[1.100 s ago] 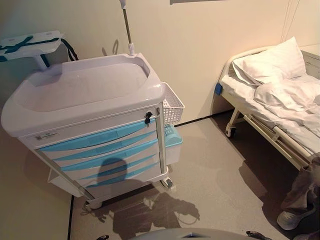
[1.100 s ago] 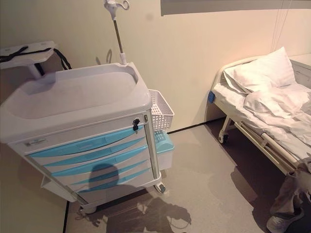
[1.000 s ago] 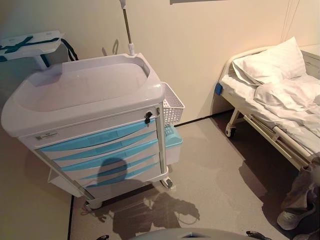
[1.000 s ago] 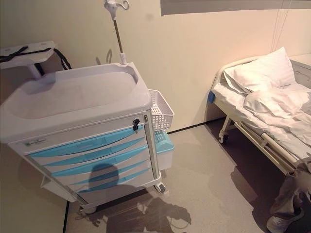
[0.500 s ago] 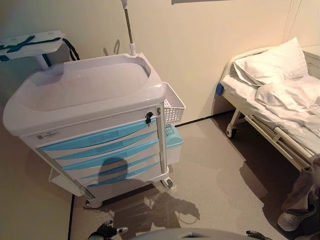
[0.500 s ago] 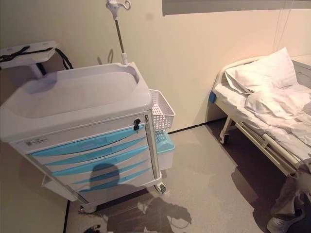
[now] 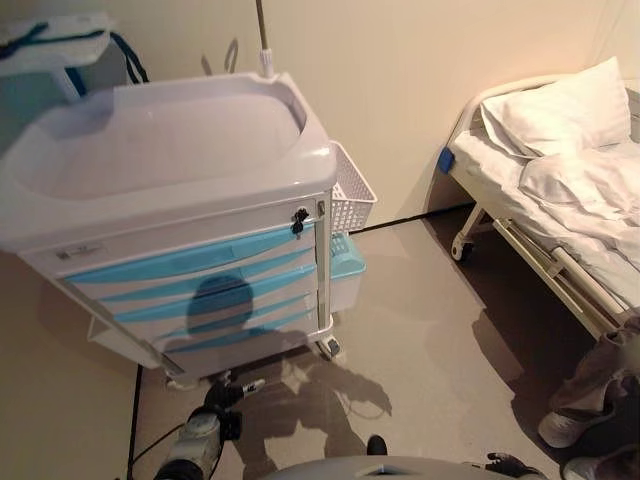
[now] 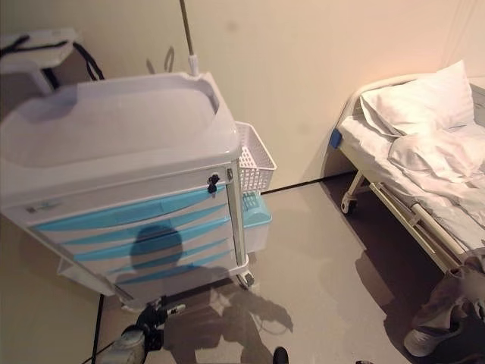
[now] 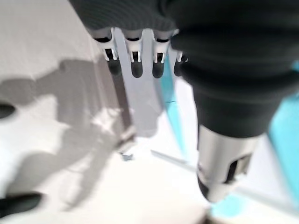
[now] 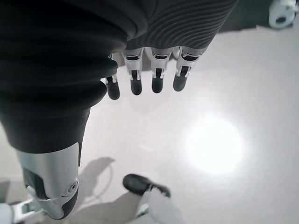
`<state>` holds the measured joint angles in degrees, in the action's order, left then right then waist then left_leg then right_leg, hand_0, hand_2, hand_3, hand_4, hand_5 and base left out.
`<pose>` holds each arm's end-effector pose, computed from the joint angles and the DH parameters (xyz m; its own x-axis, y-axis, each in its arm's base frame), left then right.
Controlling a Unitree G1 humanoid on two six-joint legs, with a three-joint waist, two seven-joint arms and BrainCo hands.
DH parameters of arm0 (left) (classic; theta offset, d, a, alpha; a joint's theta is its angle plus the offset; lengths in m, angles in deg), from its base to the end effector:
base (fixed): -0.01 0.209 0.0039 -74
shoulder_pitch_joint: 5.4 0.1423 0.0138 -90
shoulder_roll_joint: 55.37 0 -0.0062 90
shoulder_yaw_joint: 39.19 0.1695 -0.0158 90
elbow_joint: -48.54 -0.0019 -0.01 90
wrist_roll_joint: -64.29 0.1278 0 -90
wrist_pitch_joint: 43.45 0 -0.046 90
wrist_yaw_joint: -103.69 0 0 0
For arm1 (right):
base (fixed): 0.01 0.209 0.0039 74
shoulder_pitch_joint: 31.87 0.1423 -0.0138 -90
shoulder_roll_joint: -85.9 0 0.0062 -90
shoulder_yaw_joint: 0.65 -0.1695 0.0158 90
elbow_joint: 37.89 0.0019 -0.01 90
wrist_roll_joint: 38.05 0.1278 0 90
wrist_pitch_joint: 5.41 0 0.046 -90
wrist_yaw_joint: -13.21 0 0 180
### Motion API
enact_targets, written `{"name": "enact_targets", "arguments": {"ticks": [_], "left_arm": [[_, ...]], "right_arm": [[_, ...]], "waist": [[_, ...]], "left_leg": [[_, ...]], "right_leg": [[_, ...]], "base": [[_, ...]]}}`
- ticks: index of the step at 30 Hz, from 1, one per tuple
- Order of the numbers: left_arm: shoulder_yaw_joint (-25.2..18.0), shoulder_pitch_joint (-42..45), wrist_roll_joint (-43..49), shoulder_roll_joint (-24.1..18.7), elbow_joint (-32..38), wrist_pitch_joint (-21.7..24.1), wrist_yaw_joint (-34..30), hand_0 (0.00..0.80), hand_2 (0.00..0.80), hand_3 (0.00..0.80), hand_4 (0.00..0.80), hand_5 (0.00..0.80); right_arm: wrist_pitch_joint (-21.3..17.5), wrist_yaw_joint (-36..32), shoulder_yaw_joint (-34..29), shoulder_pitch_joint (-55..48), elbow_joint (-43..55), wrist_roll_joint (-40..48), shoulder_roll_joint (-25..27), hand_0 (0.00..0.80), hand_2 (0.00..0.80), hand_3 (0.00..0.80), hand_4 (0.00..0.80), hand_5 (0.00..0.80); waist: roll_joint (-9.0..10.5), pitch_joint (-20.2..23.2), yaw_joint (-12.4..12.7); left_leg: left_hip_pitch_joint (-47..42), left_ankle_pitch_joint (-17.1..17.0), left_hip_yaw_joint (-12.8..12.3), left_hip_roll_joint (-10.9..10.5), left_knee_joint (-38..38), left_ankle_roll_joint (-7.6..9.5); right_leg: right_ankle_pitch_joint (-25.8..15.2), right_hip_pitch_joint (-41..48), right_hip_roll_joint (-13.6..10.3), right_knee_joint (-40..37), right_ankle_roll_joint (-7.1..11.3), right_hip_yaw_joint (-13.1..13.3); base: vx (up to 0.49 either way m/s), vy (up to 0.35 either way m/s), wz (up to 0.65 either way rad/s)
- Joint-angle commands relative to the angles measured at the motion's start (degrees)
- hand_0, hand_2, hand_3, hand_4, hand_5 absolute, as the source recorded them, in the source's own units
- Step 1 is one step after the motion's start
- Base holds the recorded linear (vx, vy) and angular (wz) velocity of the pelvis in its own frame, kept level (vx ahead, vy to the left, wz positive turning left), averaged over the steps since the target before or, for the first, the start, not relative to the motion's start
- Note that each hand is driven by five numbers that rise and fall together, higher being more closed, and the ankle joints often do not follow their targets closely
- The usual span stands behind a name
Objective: Open the drawer and pick up the medicine
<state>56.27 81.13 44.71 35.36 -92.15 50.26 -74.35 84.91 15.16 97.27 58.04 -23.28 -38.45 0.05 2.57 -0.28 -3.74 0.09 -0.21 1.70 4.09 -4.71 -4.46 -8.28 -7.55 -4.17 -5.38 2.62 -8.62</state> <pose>0.1432 0.2174 -0.0557 0.7158 0.1735 -0.6764 -0.1790 0.9819 0.0625 0.0529 -0.2590 -0.0841 0.2478 -0.3334 -0.9096 -0.1364 0.9176 -0.3735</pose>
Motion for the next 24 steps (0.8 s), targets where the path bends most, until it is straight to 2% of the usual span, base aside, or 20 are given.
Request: {"name": "enact_targets", "arguments": {"ticks": [1, 10, 13, 18, 24], "left_arm": [[-2.6, -5.6, -4.3, -3.0, 4.0, 2.9, 1.8, 0.0, 0.0, 0.0, 0.0, 0.0], [-2.9, -10.2, -11.7, -3.2, 10.4, 4.4, 3.8, 0.0, 0.0, 0.0, 0.0, 0.0], [-2.7, -11.5, -12.6, -3.2, 9.9, 4.5, 4.1, 0.0, 0.0, 0.0, 0.0, 0.0], [-2.9, -16.1, -16.3, -2.7, 10.7, 6.0, 5.8, 0.0, 0.0, 0.0, 0.0, 0.0], [-3.2, -19.3, -19.8, -2.4, 11.6, 7.2, 6.8, 0.0, 0.0, 0.0, 0.0, 0.0]], "right_arm": [[-0.7, 1.8, 2.1, 5.0, -2.4, 0.3, -1.9, 0.0, 0.0, 0.0, 0.0, 0.0], [-1.2, 2.8, 3.4, 6.8, 0.1, 2.6, -2.7, 0.0, 0.0, 0.0, 0.0, 0.0], [-1.3, 2.9, 3.7, 7.5, 0.3, 3.0, -2.8, 0.0, 0.0, 0.0, 0.0, 0.0], [-1.8, 3.7, 5.0, 9.6, 1.6, 4.0, -3.2, 0.0, 0.0, 0.0, 0.0, 0.0], [-2.0, 4.1, 5.6, 10.4, 2.4, 4.8, -3.3, 0.0, 0.0, 0.0, 0.0, 0.0]], "waist": [[3.94, -2.4, 0.1], [6.19, -6.7, 1.1], [6.36, -7.5, 1.1], [7.26, -11.1, 0.8], [7.79, -11.9, 0.4]], "left_leg": [[4.0, -1.5, 1.8, -2.4, -0.3, 1.5], [8.7, -2.9, 5.1, -2.6, 0.5, 1.53], [9.4, -2.9, 5.2, -2.5, 1.0, 1.67], [14.3, -1.9, 5.4, -3.1, 6.1, 2.1], [18.3, -1.3, 6.0, -3.4, 9.3, 2.16]], "right_leg": [[3.4, 2.6, -1.7, 0.9, 5.85, -1.4], [3.6, -1.2, -1.9, 3.0, 5.49, -3.5], [3.8, -2.0, -1.9, 3.7, 5.36, -3.3], [4.8, -6.1, -2.8, 7.8, 4.71, -3.1], [5.1, -8.9, -3.0, 9.5, 4.44, -3.3]], "base": [[-0.018, -0.006, 0.14], [-0.064, -0.015, 0.21], [-0.048, 0.009, 0.06], [-0.1, 0.009, 0.05], [-0.059, -0.007, 0.03]]}}
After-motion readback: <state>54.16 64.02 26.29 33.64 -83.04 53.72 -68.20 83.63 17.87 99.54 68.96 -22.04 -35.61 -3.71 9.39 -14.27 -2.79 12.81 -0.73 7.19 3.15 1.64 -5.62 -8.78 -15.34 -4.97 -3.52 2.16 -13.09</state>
